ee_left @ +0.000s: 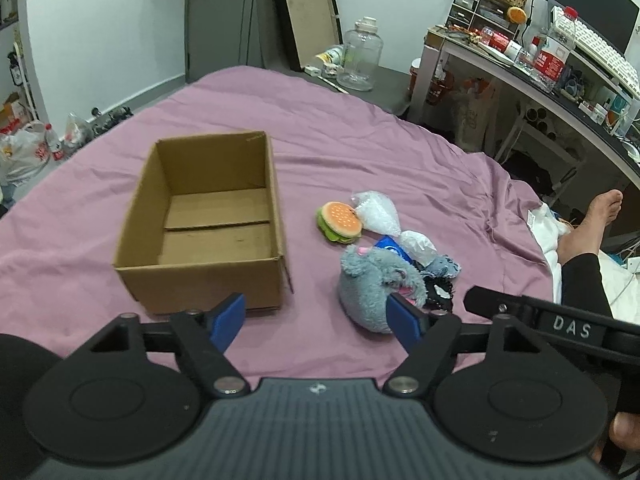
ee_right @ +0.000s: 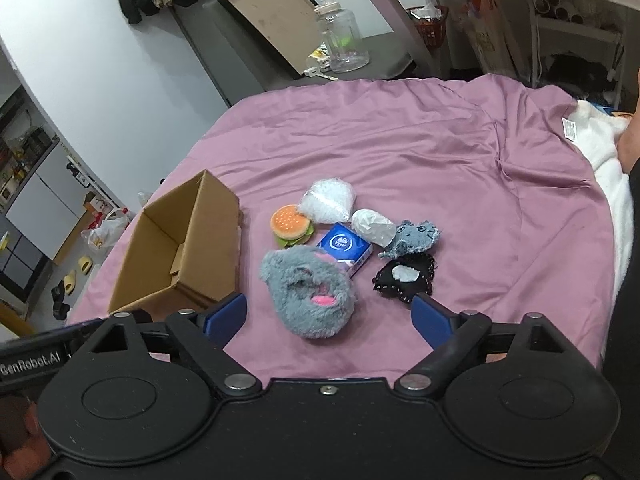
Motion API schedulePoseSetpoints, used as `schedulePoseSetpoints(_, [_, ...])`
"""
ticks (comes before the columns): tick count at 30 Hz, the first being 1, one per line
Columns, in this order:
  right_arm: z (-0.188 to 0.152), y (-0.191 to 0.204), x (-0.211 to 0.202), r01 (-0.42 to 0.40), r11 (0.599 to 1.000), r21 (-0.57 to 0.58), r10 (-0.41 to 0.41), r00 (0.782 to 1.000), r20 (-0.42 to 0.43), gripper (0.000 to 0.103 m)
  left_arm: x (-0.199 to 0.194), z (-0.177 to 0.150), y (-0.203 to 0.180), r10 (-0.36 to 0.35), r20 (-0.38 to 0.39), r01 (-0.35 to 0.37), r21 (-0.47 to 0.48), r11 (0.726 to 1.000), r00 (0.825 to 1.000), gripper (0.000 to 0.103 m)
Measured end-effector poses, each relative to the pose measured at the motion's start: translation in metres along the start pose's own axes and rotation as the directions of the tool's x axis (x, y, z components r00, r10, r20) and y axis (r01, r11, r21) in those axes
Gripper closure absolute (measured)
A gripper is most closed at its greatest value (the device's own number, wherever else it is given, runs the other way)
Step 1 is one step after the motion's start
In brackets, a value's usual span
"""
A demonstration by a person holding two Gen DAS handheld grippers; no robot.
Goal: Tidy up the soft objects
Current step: 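Move the left tool to the grey fluffy plush and close on it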
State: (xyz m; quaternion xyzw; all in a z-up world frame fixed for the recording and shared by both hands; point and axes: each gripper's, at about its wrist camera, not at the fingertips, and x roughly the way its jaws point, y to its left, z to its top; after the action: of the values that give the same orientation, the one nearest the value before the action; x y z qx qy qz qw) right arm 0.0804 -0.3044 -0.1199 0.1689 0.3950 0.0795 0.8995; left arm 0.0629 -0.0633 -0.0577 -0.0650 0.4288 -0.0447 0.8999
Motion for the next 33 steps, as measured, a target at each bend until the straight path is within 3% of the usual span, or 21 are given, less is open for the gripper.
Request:
schedulePoseSetpoints(9, [0.001, -0.024, 0.027, -0.072, 0.992, 0.1, 0.072, 0.997, -0.002, 0.037, 0.041, 0.002, -0.004, -0.037, -0.042, 0.035, -0.046, 0.998, 0.998, 0.05])
schedulePoseSetpoints(13, [-0.001, -0.03, 0.042, -0.103, 0.987, 0.124, 0.107, 0.994, -0.024, 0.042, 0.059, 0.002, -0.009, -0.063, -0.068, 0.06, -0.055, 0.997, 0.996, 0.053])
schedulePoseSetpoints(21, [-0.008, -0.047, 0.074, -0.159, 0.964, 0.214, 0.184, 0.978, -0.101, 0.064, 0.097, 0.0, -0.019, -0.094, -0.133, 0.086, -0.065, 0.994, 0.987, 0.063])
schedulePoseSetpoints(33, [-0.005, -0.067, 0.1, -0.193, 0.916, 0.352, 0.243, 0.964, -0.104, 0.064, 0.136, 0.003, -0.025, -0.104, -0.164, 0.088, -0.103, 0.991, 0.981, 0.066])
